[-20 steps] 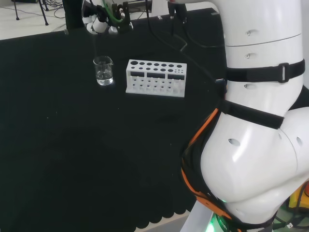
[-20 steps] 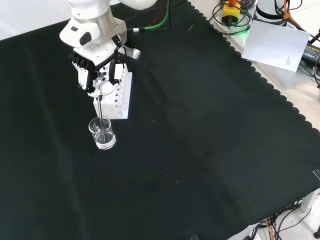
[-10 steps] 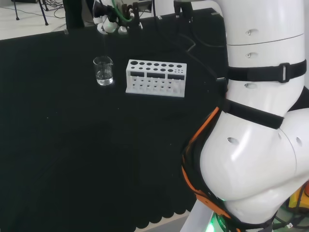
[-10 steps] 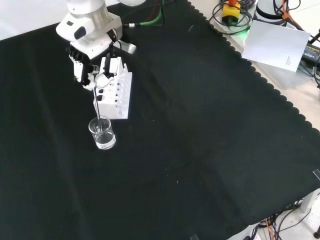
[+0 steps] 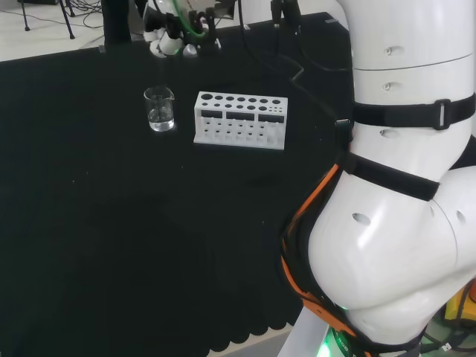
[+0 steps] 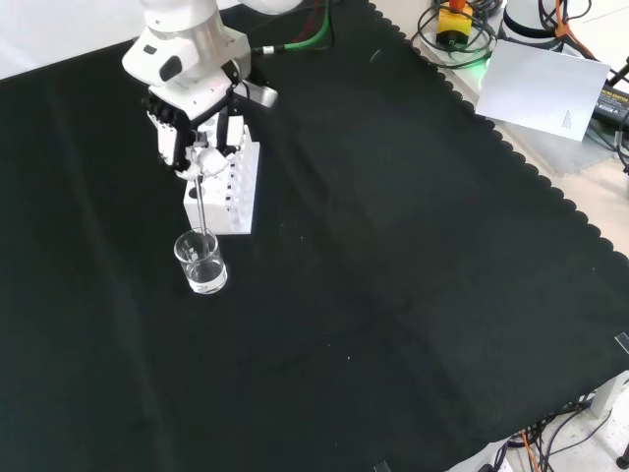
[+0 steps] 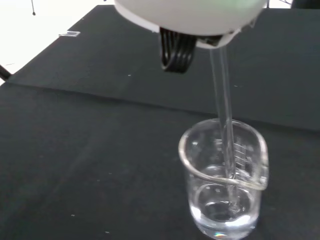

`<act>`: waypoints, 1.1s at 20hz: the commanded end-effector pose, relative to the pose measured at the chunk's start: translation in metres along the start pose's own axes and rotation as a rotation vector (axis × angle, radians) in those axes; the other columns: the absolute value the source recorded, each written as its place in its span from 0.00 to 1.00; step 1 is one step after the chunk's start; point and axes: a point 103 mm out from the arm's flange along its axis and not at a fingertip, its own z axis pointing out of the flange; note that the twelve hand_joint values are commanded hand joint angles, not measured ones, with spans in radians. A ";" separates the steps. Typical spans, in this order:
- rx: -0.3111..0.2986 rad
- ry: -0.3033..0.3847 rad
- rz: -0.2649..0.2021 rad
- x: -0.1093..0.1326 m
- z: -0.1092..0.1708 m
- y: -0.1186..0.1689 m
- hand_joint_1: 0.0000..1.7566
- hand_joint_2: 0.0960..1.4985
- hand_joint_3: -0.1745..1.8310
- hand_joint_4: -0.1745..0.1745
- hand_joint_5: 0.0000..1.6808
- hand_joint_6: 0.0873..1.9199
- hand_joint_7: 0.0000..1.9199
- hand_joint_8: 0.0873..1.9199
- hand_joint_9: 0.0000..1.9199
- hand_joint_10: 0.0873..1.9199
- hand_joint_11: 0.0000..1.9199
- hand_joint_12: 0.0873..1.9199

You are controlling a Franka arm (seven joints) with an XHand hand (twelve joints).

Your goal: Stir in the beaker to the left of the white test tube rack with the glass rod.

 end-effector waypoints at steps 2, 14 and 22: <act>-0.002 -0.003 -0.036 0.029 -0.007 0.020 0.74 0.37 0.55 0.00 0.63 0.45 0.61 0.64 0.91 0.37 0.91 0.31; -0.002 0.016 0.038 -0.025 -0.003 0.015 0.74 0.37 0.55 0.00 0.63 0.45 0.61 0.64 0.91 0.37 0.91 0.31; 0.007 0.009 0.037 -0.025 -0.005 -0.009 0.74 0.37 0.55 0.00 0.63 0.45 0.61 0.64 0.91 0.37 0.91 0.31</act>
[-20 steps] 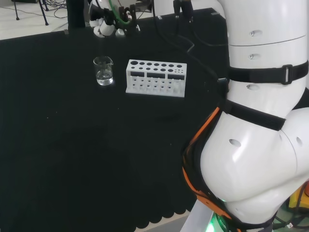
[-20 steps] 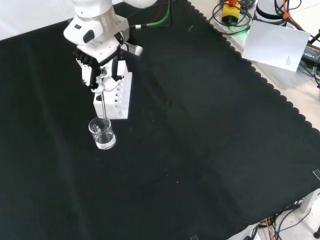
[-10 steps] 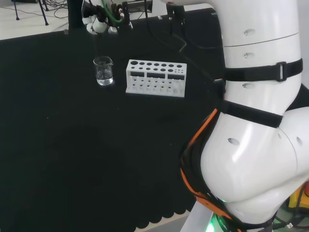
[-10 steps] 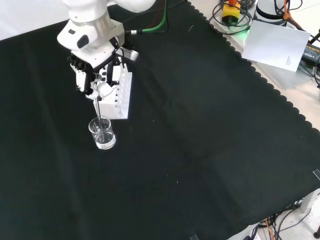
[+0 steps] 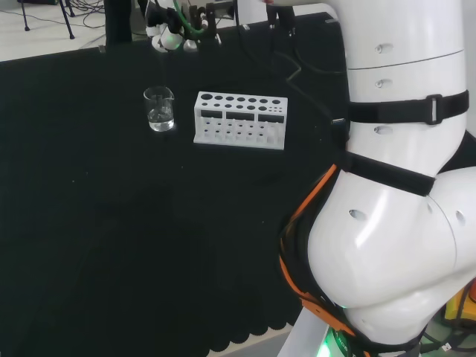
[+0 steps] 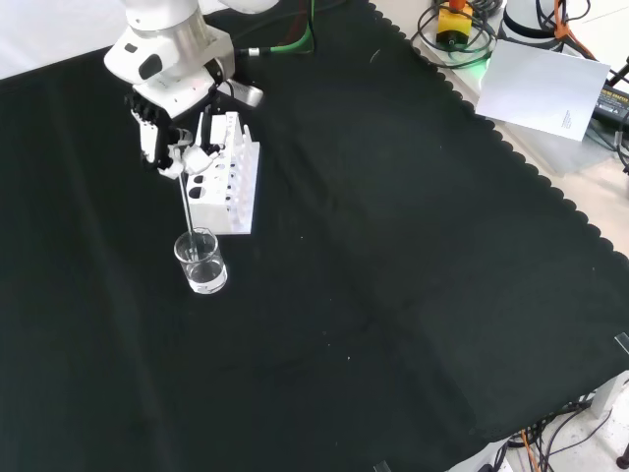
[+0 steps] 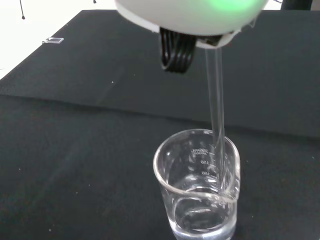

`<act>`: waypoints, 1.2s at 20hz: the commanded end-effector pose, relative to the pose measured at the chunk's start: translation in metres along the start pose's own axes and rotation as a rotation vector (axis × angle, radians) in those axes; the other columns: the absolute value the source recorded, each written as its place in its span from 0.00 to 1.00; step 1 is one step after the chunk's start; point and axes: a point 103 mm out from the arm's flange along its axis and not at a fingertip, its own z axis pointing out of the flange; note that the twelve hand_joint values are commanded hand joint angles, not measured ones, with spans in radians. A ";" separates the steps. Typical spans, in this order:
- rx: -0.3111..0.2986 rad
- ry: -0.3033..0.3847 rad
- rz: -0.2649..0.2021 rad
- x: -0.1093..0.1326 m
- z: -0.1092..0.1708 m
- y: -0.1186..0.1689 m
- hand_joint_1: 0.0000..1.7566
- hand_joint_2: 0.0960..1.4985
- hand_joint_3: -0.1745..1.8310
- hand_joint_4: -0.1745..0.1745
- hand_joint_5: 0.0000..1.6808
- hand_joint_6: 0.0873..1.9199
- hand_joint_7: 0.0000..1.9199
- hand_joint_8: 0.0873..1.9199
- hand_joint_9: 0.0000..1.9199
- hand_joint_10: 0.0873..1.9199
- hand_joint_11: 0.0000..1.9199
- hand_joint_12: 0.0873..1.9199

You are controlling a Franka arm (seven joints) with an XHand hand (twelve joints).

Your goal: Stir in the beaker to the left of the white test tube rack with the glass rod.

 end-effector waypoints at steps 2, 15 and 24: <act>0.009 -0.007 -0.016 0.009 -0.003 -0.020 0.74 0.37 0.55 0.00 0.63 0.45 0.61 0.64 0.91 0.37 0.91 0.31; -0.003 -0.038 -0.073 0.052 -0.004 -0.011 0.74 0.36 0.55 0.00 0.63 0.45 0.61 0.63 0.91 0.37 0.91 0.32; -0.028 -0.035 -0.070 0.043 -0.018 -0.021 0.74 0.36 0.55 0.00 0.63 0.45 0.61 0.63 0.91 0.37 0.91 0.32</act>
